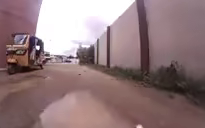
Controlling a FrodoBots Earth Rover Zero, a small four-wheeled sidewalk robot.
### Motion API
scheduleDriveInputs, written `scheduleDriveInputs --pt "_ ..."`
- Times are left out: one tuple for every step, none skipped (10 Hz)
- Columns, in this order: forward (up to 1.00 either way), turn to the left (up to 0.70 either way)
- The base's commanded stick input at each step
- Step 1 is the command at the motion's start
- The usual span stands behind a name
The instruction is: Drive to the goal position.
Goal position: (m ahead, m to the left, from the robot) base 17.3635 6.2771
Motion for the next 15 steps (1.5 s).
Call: scheduleDriveInputs --pt "0.5 0.39" --pt "0.5 0.13" --pt "0.5 -0.01" --pt "0.5 -0.01" --pt "0.5 -0.01" --pt "0.5 -0.01" --pt "0.5 -0.01" --pt "0.5 -0.01" --pt "0.5 0.26" --pt "0.5 0.49" --pt "0.5 0.49" --pt "0.5 0.49" --pt "0.5 0.49" --pt "0.5 0.49" --pt "0.5 0.49"
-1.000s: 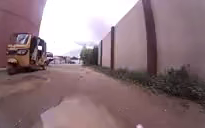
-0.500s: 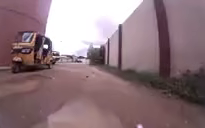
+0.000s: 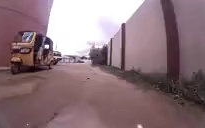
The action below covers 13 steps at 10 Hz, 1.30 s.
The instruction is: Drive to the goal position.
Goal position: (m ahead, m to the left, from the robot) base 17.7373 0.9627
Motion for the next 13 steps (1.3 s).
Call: scheduleDriveInputs --pt "0.5 0.49" --pt "0.5 0.49" --pt "0.5 0.49" --pt "0.5 0.49" --pt "0.5 0.49" --pt "0.5 0.49" --pt "0.5 0.49" --pt "0.5 0.49" --pt "0.5 0.49" --pt "0.5 0.49" --pt "0.5 0.49" --pt "0.5 0.47" --pt "0.5 0.18"
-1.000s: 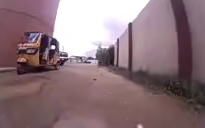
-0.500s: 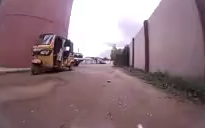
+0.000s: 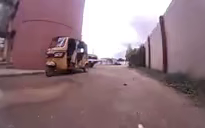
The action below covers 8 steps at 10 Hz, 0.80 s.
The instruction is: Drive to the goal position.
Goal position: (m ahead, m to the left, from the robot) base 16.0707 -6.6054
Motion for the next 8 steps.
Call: scheduleDriveInputs --pt "0.5 -0.01" --pt "0.5 -0.01" --pt "0.5 -0.04" --pt "0.5 -0.09" --pt "0.5 -0.51" --pt "0.5 -0.51" --pt "0.5 -0.51" --pt "0.5 -0.51"
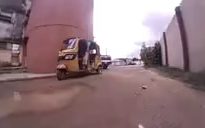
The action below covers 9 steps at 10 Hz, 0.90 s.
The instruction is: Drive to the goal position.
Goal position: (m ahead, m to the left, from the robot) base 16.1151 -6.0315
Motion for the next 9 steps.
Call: scheduleDriveInputs --pt "0.5 -0.51" --pt "0.5 -0.46" --pt "0.5 -0.19" --pt "0.5 -0.01" --pt "0.5 -0.01" --pt "0.5 -0.01" --pt "0.5 -0.01" --pt "0.5 -0.01" --pt "0.5 -0.01"
